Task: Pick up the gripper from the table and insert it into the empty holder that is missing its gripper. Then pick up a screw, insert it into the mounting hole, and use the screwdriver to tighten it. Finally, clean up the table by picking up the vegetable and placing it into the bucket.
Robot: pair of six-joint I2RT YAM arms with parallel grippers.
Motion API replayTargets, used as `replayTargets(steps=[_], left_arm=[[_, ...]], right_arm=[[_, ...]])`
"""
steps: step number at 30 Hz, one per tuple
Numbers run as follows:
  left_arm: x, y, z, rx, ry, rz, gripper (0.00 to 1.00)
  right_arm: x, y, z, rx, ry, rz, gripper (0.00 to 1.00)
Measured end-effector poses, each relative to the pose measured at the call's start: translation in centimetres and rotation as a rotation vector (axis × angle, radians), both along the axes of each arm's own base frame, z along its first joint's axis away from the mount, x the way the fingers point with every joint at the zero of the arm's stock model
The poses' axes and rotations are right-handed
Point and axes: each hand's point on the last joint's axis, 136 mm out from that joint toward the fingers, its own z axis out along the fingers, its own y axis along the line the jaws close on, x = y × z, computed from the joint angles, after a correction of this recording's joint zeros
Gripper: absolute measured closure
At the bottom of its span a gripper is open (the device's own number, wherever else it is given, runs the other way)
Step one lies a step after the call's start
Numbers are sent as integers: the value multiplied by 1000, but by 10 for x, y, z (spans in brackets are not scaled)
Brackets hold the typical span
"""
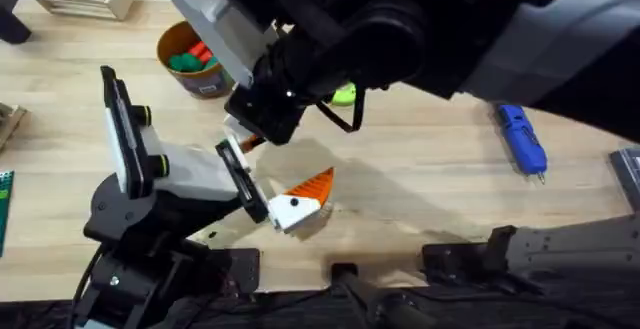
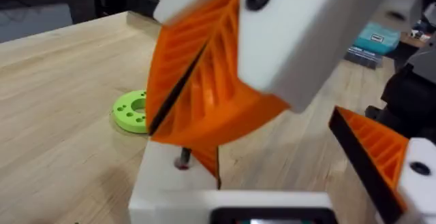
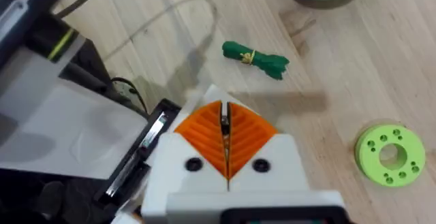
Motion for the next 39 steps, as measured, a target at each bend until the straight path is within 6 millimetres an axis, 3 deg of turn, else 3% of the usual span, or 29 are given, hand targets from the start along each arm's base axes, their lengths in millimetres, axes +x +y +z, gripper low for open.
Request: replayTargets(steps=[9, 20, 21, 25, 26, 34, 39], left_arm=[[0, 0, 0, 0, 0, 0, 14], [0, 0, 0, 0, 0, 0, 14], [0, 0, 0, 0, 0, 0, 12], [0, 0, 0, 0, 1, 1, 14], [0, 0, 0, 0, 2, 3, 14], [1, 0, 0, 0, 1, 4, 14], [0, 0, 0, 0, 0, 0, 14]], right_arm=[[1, 2, -13, -27, 17, 0, 995], [1, 2, -13, -27, 18, -1, 977], [1, 2, -13, -27, 18, -1, 875], [9, -1, -13, -40, -8, -21, 287], [13, -4, -12, -43, -18, -31, 201], [17, -8, -13, -49, -10, -44, 162], [19, -35, -13, -88, 43, -87, 162]])
